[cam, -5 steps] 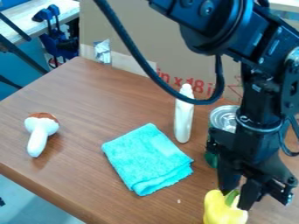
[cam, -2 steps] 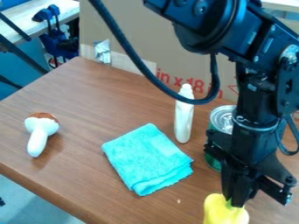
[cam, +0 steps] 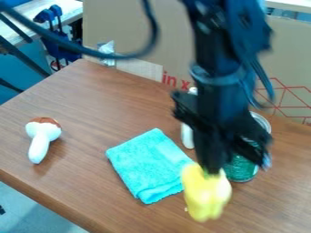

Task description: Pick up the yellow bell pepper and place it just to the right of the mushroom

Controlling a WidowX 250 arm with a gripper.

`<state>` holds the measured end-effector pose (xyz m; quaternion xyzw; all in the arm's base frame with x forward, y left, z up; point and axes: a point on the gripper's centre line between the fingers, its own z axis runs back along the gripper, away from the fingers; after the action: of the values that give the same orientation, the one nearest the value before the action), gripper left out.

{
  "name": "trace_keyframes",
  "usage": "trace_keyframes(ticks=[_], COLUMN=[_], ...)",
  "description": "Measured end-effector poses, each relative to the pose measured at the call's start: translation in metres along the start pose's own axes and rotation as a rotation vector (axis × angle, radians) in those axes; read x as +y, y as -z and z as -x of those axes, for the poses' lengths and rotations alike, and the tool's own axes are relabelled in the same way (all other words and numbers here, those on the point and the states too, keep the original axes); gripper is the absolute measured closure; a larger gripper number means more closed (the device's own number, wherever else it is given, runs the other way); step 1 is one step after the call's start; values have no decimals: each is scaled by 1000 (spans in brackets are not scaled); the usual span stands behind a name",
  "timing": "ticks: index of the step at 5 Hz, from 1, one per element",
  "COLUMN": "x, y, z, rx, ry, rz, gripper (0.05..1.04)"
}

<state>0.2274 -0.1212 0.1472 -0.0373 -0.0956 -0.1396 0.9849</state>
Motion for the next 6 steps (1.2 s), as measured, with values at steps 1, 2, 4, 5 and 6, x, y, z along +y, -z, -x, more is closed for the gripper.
trace_keyframes(ticks=[1, 2, 4, 5, 6], x=[38, 81, 162, 191, 211], y=[-22, -33, -55, -55, -46], z=[10, 19, 51, 69, 83], rx=[-31, -25, -86, -110, -79], ry=[-94, -164, -340, -428, -483], rz=[-34, -79, -102, -97, -68], gripper=[983, 982, 983, 983, 983])
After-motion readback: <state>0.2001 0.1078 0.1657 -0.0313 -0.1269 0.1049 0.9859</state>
